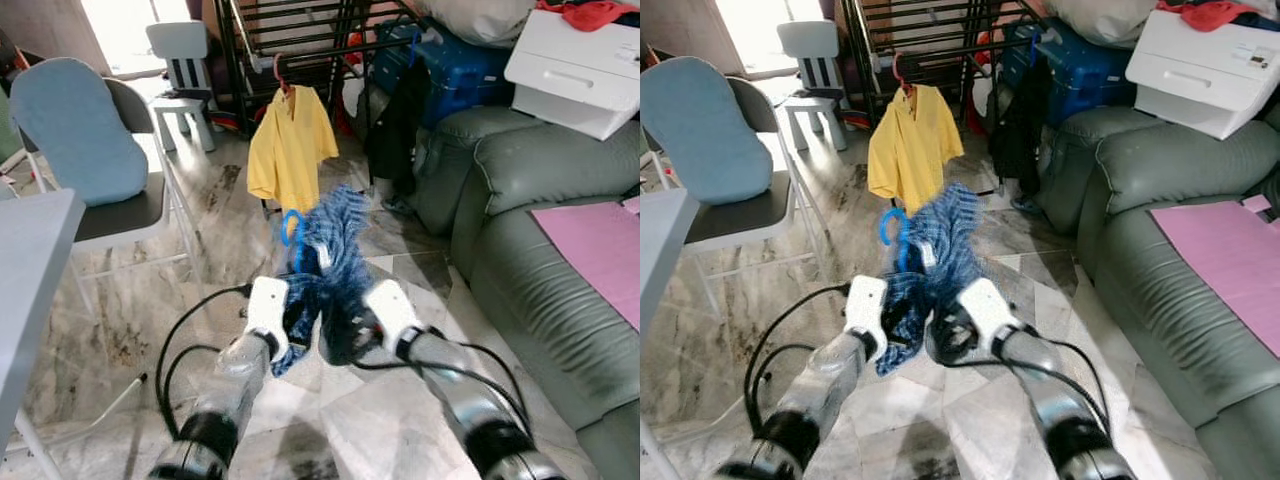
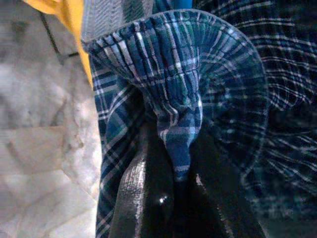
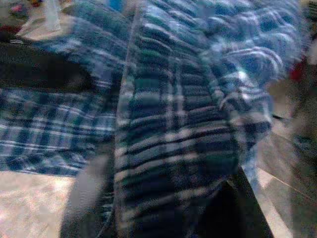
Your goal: Hang hanger
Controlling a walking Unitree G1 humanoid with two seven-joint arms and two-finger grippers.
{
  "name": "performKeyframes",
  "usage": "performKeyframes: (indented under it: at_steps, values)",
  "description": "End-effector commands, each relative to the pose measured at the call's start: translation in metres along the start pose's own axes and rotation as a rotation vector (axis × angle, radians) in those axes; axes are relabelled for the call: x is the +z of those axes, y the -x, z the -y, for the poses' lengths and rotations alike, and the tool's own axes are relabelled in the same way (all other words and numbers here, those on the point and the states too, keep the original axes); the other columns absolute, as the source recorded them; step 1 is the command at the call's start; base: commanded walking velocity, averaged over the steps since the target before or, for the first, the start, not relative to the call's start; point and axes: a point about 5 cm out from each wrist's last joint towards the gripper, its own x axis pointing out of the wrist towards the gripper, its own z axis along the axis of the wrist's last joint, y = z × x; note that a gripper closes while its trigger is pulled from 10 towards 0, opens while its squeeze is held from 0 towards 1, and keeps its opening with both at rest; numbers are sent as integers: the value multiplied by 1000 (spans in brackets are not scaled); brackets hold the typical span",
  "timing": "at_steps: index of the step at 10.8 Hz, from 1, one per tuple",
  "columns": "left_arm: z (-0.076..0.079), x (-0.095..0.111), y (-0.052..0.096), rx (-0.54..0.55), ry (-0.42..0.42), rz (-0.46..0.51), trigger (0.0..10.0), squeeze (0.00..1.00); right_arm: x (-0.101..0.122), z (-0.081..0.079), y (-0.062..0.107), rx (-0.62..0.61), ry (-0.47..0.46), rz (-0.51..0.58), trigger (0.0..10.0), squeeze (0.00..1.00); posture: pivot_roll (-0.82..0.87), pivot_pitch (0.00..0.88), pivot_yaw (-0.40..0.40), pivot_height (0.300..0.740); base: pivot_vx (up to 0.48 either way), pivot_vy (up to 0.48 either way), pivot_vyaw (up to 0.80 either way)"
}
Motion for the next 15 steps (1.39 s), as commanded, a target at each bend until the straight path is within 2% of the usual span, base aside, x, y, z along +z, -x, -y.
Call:
performKeyframes:
  at_steps: [1,2,4,6,7,9,10,12,15]
  values:
    - [-9,3,5,46,3,39,6902,0,5,3,4,-30,-3,42,10000,1000,-171,0,40,740,0,0,0]
    - [-14,-7,11,74,17,18,7569,0,-1,2,11,-56,-14,43,10000,1000,-166,0,40,740,0,0,0]
    - [-16,-16,17,88,-3,-5,10000,0,-9,-5,20,-50,33,17,10000,1000,-164,0,42,740,0,0,0]
    - [-18,-20,18,102,1,-28,10000,0,-10,-8,24,-48,68,2,10000,1000,-172,0,46,740,0,0,0]
    - [-19,-21,18,125,12,-37,10000,0,-12,-6,25,-89,70,-3,10000,1000,-173,0,45,740,0,0,0]
    - [-20,-22,19,142,13,-26,10000,0,-10,-9,24,-90,6,27,10000,1000,-172,0,47,740,0,0,0]
    - [-29,-22,27,198,13,16,10000,0,-7,-6,26,-135,-48,68,10000,1000,-169,0,49,740,0,0,0]
    - [-43,-30,39,265,38,24,10000,0,-12,5,34,-224,-106,63,10000,1000,-165,0,47,740,0,0,0]
    - [-42,-43,46,266,33,-13,10000,0,-24,4,40,-236,-141,26,10000,1000,-165,0,46,740,0,0,0]
